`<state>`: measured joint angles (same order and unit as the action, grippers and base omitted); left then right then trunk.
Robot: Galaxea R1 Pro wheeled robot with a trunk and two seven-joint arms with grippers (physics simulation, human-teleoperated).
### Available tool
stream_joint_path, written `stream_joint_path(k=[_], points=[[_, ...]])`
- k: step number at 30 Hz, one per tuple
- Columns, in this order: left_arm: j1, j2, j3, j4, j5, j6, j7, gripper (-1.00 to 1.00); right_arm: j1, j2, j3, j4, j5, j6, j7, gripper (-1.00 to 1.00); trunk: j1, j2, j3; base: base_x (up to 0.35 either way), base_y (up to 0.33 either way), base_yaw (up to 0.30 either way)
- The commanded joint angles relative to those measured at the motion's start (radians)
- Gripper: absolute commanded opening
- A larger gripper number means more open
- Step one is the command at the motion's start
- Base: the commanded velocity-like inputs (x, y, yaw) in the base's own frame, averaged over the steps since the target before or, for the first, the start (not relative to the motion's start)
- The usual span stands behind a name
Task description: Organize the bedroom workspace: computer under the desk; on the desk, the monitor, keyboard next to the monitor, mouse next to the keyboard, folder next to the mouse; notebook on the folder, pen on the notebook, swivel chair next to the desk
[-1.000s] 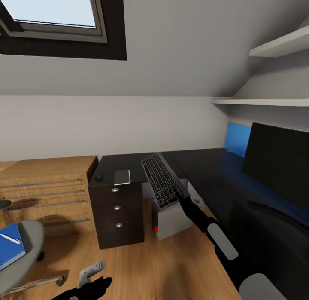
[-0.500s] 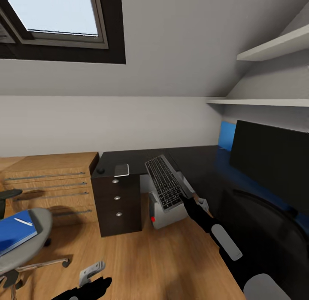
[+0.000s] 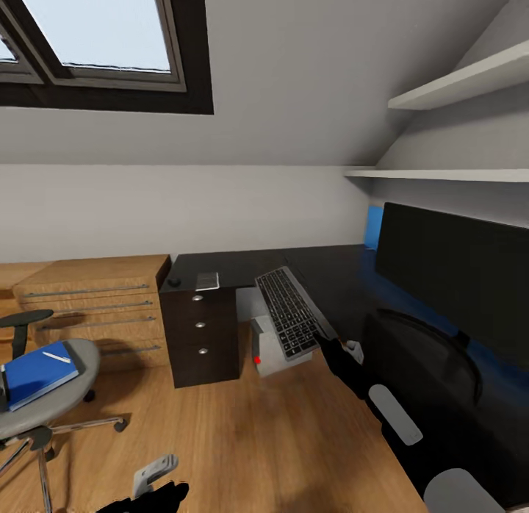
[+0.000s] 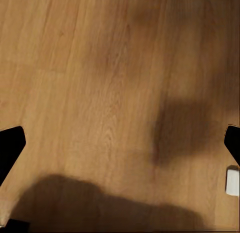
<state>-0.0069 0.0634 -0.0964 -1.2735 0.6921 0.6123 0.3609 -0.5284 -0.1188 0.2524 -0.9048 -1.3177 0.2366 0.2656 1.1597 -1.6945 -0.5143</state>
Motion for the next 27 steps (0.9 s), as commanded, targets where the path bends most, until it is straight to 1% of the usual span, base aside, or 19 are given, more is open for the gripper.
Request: stream_joint_path(k=[1, 8, 14, 24, 27], points=[[0.000, 0.001, -0.002, -0.001, 0.011, 0.001, 0.010, 1.00, -0.001, -0.002, 0.002, 0.000, -0.013, 0.002, 0.001, -1.00, 0.000, -0.001, -0.001, -0.180, -0.291, 0.000], [0.000, 0.000, -0.002, 0.000, 0.011, 0.001, 0.010, 1.00, -0.001, -0.003, 0.001, 0.000, -0.015, 0.004, 0.001, -1.00, 0.000, -0.001, -0.001, -0.076, -0.320, 0.000], [0.000, 0.001, -0.002, 0.001, 0.012, 0.001, 0.010, 1.00, -0.001, -0.014, 0.002, 0.000, -0.017, 0.003, 0.003, -1.00, 0.000, -0.001, -0.001, -0.054, -0.325, 0.000], [0.000, 0.001, 0.000, 0.001, 0.014, 0.001, 0.010, 1.00, 0.000, -0.015, 0.002, 0.002, -0.015, 0.000, 0.003, -1.00, 0.000, -0.001, -0.001, -0.241, -0.229, 0.000], [-0.001, 0.001, 0.000, 0.001, 0.014, 0.001, 0.010, 1.00, -0.001, -0.015, 0.002, 0.018, -0.016, 0.000, 0.003, -1.00, 0.000, -0.001, -0.001, -0.222, -0.270, 0.000]])
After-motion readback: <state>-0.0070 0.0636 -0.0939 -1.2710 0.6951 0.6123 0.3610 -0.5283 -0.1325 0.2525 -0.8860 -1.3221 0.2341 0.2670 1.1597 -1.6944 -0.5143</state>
